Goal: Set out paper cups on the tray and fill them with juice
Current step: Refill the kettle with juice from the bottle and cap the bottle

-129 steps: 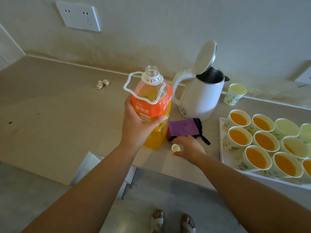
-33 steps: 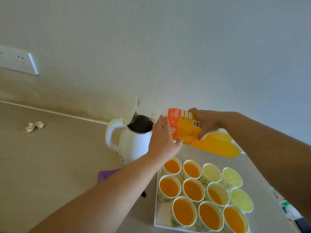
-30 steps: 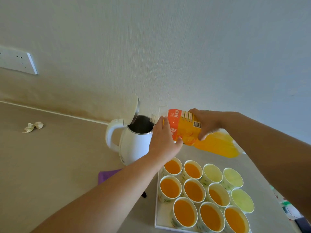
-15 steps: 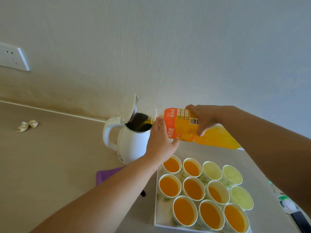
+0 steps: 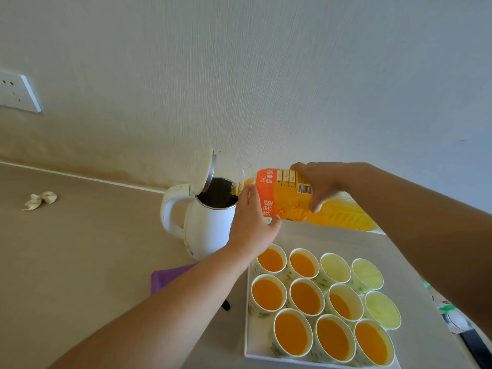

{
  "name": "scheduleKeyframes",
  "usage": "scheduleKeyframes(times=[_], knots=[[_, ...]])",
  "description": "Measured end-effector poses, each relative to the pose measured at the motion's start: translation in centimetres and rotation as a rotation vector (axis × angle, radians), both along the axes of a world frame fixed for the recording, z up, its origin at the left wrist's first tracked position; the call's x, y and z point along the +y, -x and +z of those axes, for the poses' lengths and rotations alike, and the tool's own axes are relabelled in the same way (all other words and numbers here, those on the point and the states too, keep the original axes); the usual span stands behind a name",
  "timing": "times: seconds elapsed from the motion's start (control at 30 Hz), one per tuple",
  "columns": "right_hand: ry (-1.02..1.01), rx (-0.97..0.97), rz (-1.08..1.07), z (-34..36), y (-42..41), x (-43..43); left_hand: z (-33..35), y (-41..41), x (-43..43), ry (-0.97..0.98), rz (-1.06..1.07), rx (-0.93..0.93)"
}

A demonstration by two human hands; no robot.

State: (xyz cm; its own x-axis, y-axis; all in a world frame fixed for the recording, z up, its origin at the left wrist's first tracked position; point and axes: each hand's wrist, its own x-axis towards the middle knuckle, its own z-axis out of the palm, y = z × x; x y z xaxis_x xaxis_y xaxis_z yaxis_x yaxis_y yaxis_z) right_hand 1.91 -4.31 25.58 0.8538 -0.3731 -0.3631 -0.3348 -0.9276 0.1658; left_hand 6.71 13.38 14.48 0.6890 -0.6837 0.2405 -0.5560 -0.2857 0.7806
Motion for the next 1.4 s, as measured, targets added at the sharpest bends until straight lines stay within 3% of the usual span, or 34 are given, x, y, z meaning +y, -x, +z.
scheduleKeyframes(times=[1.4], knots=[[-0.024,0.013,-0.022,-0.3,0.3,0.1,-1.0,-0.3,-0.2,0.021,-0.002,-0.026]])
